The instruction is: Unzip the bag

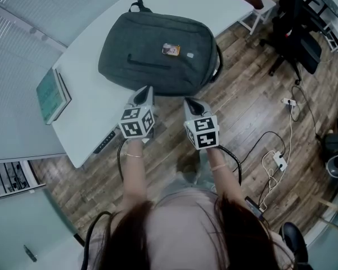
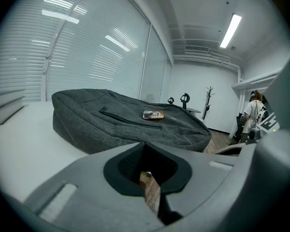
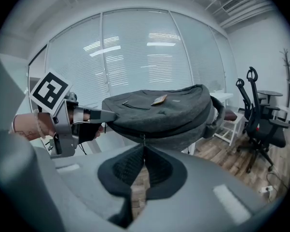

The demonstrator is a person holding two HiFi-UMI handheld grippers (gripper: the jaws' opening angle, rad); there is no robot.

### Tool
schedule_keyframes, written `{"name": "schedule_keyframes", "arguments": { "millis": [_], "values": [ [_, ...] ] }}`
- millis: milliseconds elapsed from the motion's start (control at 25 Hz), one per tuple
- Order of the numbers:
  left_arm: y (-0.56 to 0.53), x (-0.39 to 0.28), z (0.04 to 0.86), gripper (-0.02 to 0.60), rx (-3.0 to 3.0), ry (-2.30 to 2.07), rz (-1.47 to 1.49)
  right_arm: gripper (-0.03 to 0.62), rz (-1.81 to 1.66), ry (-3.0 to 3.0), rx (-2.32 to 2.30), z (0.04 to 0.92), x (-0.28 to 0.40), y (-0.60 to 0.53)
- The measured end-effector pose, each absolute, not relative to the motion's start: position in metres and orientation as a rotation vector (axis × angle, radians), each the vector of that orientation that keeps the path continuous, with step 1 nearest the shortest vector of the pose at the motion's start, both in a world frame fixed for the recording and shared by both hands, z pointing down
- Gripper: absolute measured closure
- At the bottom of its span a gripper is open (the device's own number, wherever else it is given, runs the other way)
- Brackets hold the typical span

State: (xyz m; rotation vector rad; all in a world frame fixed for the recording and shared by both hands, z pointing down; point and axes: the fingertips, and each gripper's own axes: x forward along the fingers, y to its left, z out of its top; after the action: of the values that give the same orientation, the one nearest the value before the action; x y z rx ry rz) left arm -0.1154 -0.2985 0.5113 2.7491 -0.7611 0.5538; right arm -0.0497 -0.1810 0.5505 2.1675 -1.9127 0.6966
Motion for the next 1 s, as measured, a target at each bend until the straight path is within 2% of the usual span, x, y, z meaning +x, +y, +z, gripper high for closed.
{"name": "schedule_keyframes", "arguments": {
  "millis": [1000],
  "values": [
    [-0.299, -0.116, 0.511, 0.571, 2.7, -0.925, 0.525, 0.585, 0.648, -1.95, 2.093, 0.542, 0.037, -0.15]
  ]
}}
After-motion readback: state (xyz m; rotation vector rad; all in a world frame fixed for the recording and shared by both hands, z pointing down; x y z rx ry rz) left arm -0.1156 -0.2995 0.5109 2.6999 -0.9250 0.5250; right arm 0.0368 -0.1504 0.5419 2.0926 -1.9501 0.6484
